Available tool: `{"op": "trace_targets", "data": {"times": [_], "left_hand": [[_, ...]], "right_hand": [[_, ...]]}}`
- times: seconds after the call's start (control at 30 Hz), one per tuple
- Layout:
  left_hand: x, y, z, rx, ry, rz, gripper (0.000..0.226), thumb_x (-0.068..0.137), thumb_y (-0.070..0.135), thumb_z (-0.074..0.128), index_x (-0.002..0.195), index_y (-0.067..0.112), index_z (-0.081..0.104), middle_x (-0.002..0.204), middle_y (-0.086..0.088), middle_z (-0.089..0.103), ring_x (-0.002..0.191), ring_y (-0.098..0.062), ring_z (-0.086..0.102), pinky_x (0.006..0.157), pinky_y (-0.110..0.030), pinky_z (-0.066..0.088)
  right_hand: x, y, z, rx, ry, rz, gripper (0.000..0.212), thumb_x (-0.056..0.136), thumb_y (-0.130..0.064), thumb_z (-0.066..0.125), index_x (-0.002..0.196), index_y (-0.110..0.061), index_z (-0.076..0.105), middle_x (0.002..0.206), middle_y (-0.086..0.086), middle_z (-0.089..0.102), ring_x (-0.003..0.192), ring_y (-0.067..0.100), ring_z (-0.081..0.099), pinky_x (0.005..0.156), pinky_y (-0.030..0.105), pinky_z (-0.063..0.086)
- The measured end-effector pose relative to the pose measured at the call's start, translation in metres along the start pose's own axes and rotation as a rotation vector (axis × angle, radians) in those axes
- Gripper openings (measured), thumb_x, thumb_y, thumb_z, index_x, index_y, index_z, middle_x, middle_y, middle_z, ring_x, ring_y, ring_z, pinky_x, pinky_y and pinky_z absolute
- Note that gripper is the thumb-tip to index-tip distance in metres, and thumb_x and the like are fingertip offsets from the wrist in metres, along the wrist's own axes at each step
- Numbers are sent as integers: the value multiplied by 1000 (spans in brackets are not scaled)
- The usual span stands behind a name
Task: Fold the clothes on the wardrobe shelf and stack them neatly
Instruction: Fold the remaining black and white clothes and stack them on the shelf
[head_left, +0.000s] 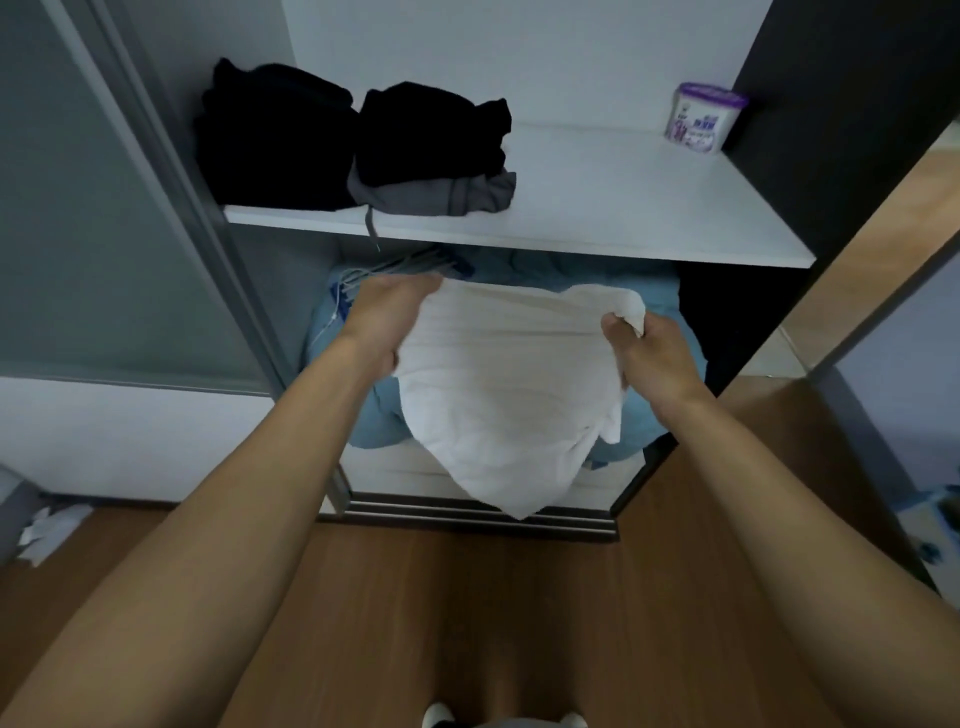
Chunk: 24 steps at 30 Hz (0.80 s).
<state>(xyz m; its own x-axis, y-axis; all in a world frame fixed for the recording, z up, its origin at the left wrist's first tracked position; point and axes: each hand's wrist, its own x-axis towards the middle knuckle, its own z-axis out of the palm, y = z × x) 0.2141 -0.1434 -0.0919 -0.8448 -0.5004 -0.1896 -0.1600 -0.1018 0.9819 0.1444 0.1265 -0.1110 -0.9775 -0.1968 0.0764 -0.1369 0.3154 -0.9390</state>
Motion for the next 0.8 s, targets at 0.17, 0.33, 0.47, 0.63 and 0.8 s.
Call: {"op": "trace_targets", "data": {"times": [0.17,0.33,0.47,0.63,0.8], "left_hand": [[-17,20,31,-23,-145,-41,20,90,28,70,94,9,77,86,-8,77,79,-24,72,81,-35,56],[-30,34,67,-106,-145,-7,17,94,19,67,95,3,72,81,-6,75,73,-18,71,65,-26,57],[-46,42,97,-118,-223,-40,13,97,16,63,87,7,65,68,-3,65,60,-14,65,53,-26,55],[-61,51,122,-87,-375,0,23,100,22,57,97,1,68,81,-15,76,74,-25,76,61,-28,60],[-40,43,90,-60,-170,116,26,102,24,51,103,6,69,90,-10,77,87,-24,75,83,-38,56]], "right_hand": [[4,16,-25,-82,16,55,26,98,-28,60,83,-7,64,70,-5,61,56,2,59,43,8,40],[-8,33,-39,-151,-46,78,37,93,-27,67,127,-22,53,108,-7,58,87,-2,55,59,2,42],[-36,27,-25,7,-386,3,80,74,-55,79,139,-48,33,130,-22,50,113,-5,53,81,11,46],[-34,15,1,69,-299,-14,30,90,-43,68,119,-36,61,108,-19,67,99,-5,62,83,13,49],[-10,13,-22,368,-147,241,26,100,-5,51,79,-17,60,70,1,63,63,8,60,53,14,48]]}}
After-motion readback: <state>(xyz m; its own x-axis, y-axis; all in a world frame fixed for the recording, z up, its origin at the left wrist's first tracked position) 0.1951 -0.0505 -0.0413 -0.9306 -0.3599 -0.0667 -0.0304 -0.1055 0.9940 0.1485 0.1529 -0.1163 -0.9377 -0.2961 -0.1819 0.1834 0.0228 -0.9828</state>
